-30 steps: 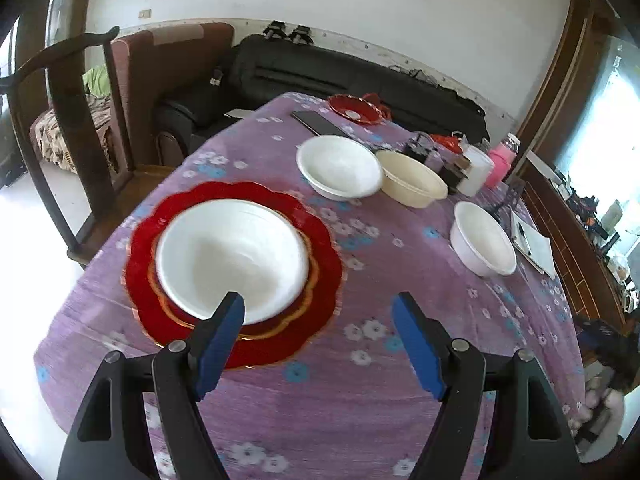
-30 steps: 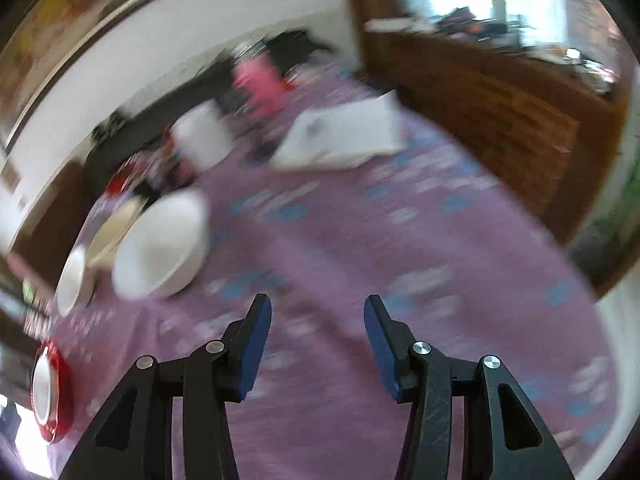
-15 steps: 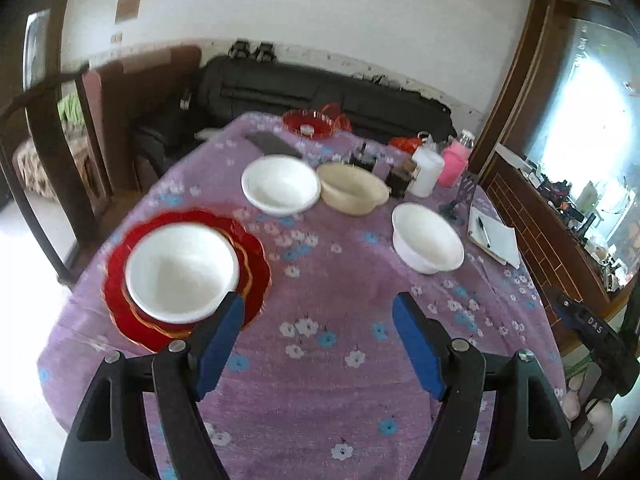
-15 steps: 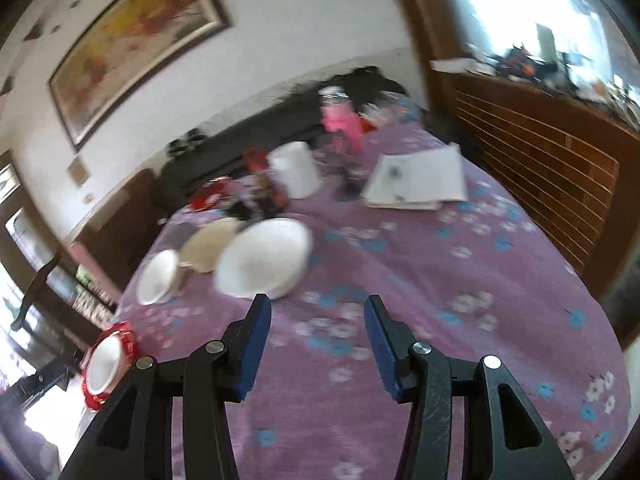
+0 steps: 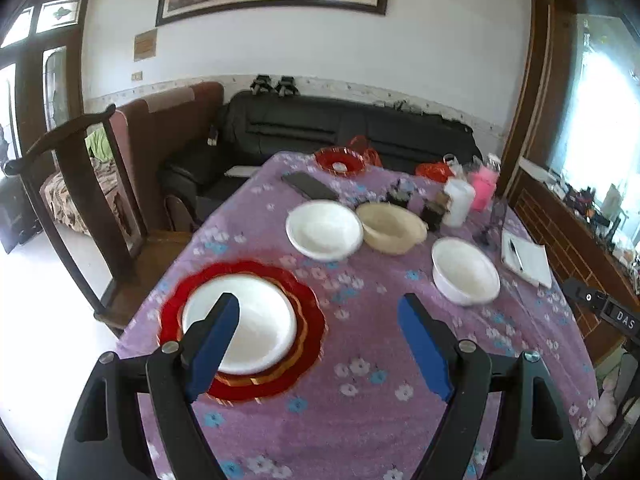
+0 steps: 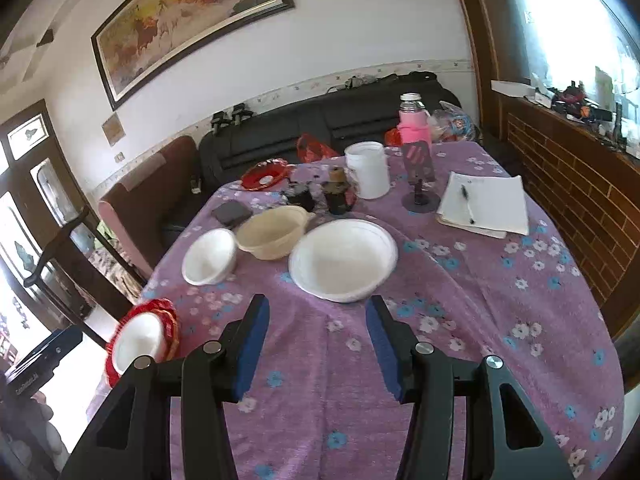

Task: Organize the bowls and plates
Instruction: 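Move both grippers toward the large white bowl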

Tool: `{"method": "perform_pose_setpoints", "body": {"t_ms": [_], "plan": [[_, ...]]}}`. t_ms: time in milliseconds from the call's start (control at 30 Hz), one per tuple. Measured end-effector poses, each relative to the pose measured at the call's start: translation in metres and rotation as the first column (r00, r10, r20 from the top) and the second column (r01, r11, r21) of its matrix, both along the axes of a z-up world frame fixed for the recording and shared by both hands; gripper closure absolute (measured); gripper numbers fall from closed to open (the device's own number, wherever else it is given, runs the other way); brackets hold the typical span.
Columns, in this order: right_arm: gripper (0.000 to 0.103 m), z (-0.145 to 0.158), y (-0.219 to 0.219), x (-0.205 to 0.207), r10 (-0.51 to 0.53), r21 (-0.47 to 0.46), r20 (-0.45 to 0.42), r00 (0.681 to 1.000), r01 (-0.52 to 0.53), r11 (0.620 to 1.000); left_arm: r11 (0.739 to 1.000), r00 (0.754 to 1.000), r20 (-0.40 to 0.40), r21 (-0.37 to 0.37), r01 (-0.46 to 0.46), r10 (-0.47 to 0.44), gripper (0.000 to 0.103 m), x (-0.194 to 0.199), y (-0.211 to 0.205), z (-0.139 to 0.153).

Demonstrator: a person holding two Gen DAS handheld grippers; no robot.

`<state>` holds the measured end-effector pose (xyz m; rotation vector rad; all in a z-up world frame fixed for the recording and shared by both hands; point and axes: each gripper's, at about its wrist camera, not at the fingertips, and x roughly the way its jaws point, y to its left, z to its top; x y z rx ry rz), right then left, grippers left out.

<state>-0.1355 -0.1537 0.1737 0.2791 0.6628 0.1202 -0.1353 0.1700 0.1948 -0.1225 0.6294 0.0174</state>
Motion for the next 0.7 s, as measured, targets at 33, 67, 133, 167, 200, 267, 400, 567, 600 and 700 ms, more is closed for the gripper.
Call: {"method": "perform_pose_setpoints", "body": {"t_ms": [33,67,133,167,200,267,400,567,600,700], "plan": [[0.049,0.003,0.003,0.005,0.009,0.000,0.003,1.000,-0.009,1.000,1.000,1.000,0.008,0.012,-0.007,0.007,0.020,0.004,0.004,0.003],[0.049,0.005,0.010,0.011,0.016,-0.010,0.006,1.000,-0.016,1.000,1.000,1.000,0.012,0.027,-0.011,0.011,0.018,0.009,0.005,0.005],[0.049,0.005,0.023,0.023,0.036,-0.025,0.002,0.999,-0.036,0.999,0.998,1.000,0.019,0.065,-0.023,0.022,0.018,0.019,0.008,0.005],[0.049,0.002,0.031,0.028,0.051,-0.024,-0.006,0.999,-0.051,0.998,0.996,0.999,0.020,0.086,-0.029,0.027,0.018,0.026,0.009,0.004],[0.049,-0.001,0.037,0.034,0.066,-0.022,-0.015,0.998,-0.066,0.998,0.994,0.999,0.017,0.103,-0.034,0.032,0.018,0.031,0.012,0.001],[0.049,-0.014,0.053,0.050,0.101,-0.018,-0.052,0.994,-0.102,0.995,0.992,0.999,-0.014,0.119,-0.036,0.038,0.018,0.050,0.019,-0.009],[0.049,-0.035,0.079,0.077,0.149,-0.021,-0.102,0.984,-0.152,0.988,0.999,0.994,-0.109,0.052,-0.005,0.011,0.018,0.087,0.045,-0.019],[0.049,-0.056,0.103,0.125,0.199,0.071,-0.173,0.965,-0.189,0.979,0.993,0.978,-0.201,-0.109,0.037,-0.058,0.018,0.142,0.075,-0.018],[0.049,-0.062,0.108,0.135,0.212,0.097,-0.190,0.959,-0.196,0.976,0.991,0.975,-0.214,-0.126,0.037,-0.063,0.018,0.160,0.081,-0.018],[0.048,-0.087,0.124,0.168,0.241,0.198,-0.240,0.940,-0.196,0.960,0.993,0.966,-0.254,-0.118,0.024,-0.053,0.018,0.207,0.090,-0.029]]}}
